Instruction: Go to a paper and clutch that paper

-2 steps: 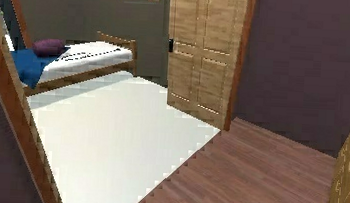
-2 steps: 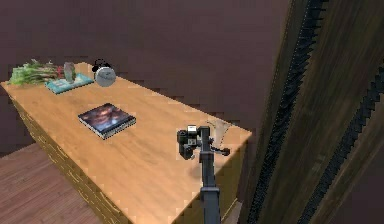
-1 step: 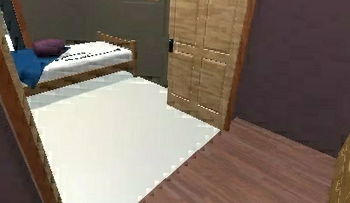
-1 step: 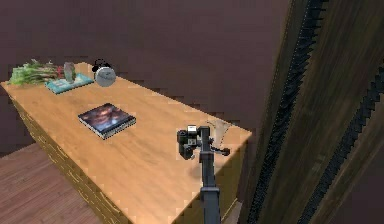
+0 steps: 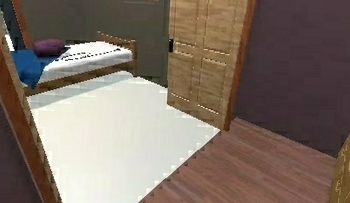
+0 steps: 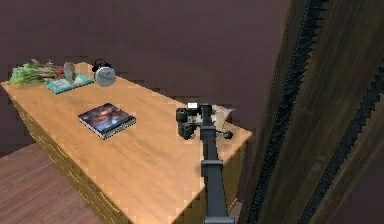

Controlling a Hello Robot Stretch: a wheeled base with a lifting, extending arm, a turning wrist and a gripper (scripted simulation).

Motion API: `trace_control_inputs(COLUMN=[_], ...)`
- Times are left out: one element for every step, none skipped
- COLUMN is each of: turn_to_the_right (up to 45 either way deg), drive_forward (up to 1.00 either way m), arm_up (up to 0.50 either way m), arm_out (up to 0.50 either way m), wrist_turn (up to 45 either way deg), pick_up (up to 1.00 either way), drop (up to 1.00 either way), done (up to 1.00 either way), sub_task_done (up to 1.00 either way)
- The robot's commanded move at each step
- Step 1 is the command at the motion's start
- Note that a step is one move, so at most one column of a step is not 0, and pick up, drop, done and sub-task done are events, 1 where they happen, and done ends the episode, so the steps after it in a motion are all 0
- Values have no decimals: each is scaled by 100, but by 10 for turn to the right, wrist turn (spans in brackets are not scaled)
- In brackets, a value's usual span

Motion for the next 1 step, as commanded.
trace_control_inputs(turn_to_the_right=[0], drive_forward=[0], arm_up=[0], arm_out=[0], wrist_turn=[0], pick_up=[0], drop=[0], done=[100], sub_task_done=[0])
